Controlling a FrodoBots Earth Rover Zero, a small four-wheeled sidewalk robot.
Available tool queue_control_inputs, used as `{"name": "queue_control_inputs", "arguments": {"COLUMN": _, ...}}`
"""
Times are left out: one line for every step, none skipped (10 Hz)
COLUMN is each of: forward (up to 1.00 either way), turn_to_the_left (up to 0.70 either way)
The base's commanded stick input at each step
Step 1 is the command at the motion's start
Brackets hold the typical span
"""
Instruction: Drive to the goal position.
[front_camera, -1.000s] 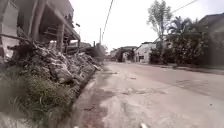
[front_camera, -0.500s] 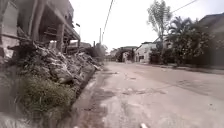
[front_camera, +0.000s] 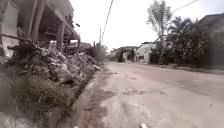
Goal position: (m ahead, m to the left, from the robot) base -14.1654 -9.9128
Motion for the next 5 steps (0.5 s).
{"name": "queue_control_inputs", "arguments": {"forward": 0.05, "turn_to_the_left": 0.0}}
{"name": "queue_control_inputs", "arguments": {"forward": 0.04, "turn_to_the_left": 0.0}}
{"name": "queue_control_inputs", "arguments": {"forward": 0.05, "turn_to_the_left": 0.0}}
{"name": "queue_control_inputs", "arguments": {"forward": 0.04, "turn_to_the_left": 0.0}}
{"name": "queue_control_inputs", "arguments": {"forward": 0.05, "turn_to_the_left": 0.0}}
